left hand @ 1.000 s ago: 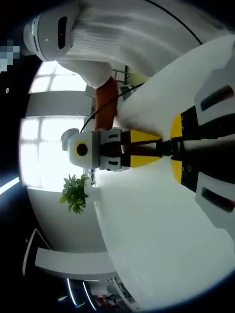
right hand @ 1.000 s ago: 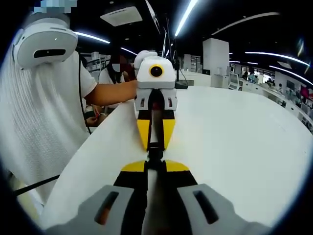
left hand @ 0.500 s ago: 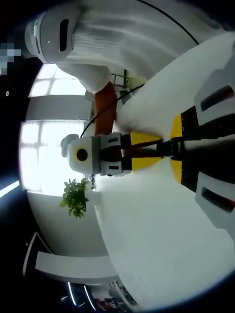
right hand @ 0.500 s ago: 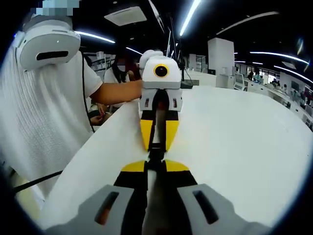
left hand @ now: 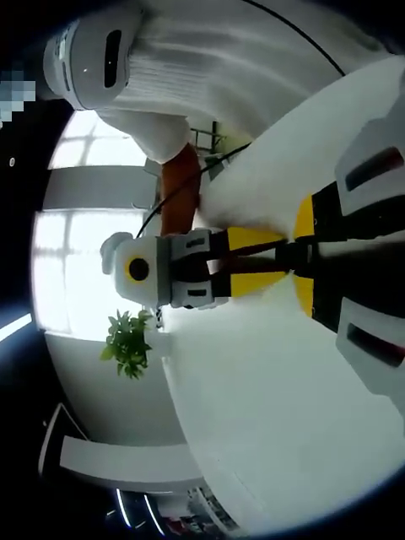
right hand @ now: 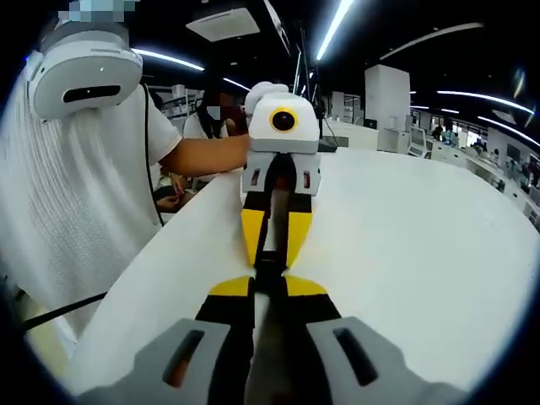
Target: Snap the two parts of the plastic buckle together until the buckle closes and remains connected.
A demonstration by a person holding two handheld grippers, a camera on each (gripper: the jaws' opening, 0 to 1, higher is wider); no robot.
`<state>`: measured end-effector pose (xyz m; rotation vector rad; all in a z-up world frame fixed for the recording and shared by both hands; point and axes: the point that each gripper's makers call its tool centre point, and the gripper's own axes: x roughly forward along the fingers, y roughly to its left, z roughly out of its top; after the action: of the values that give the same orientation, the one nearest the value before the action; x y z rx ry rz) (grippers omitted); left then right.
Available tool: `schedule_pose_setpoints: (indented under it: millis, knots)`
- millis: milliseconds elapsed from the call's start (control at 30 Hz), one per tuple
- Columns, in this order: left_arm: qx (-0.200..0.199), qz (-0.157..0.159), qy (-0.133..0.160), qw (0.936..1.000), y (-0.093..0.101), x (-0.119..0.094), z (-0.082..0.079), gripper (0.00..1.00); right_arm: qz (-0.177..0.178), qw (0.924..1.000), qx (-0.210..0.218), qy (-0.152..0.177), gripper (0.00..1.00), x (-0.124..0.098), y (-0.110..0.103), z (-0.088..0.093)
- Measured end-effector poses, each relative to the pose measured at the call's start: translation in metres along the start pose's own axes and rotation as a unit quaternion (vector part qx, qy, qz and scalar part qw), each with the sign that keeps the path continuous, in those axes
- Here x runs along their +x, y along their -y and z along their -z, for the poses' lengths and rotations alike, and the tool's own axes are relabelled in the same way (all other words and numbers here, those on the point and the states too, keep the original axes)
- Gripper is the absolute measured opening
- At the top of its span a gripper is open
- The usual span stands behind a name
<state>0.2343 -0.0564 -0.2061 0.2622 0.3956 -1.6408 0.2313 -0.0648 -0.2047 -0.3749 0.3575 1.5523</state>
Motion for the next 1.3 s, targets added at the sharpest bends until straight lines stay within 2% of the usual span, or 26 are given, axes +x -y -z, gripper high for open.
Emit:
schedule_pose_setpoints:
  millis: [100, 300, 733, 1033, 1300]
  knots:
    - [0.003, -0.010, -0.001, 1.0000, 0.000, -0.001, 0.001, 0.10, 0.015, 0.9999, -0.001, -0.003, 0.12, 0.000, 0.000, -0.001]
    - [0.008, -0.017, -0.001, 0.9998, 0.013, 0.002, -0.001, 0.11, 0.031, 0.9995, -0.002, -0.007, 0.12, -0.001, 0.001, -0.003]
    - [-0.007, -0.042, -0.002, 0.9991, 0.005, -0.004, 0.001, 0.11, 0.063, 0.9978, 0.015, -0.016, 0.12, -0.001, 0.004, -0.004]
    - [-0.009, -0.051, -0.009, 0.9986, 0.003, -0.005, 0.002, 0.12, 0.060, 0.9981, 0.007, -0.012, 0.12, 0.000, 0.005, -0.004]
    - [-0.011, -0.055, -0.001, 0.9984, 0.003, -0.006, 0.001, 0.12, 0.061, 0.9981, 0.009, -0.010, 0.12, -0.002, 0.009, -0.003]
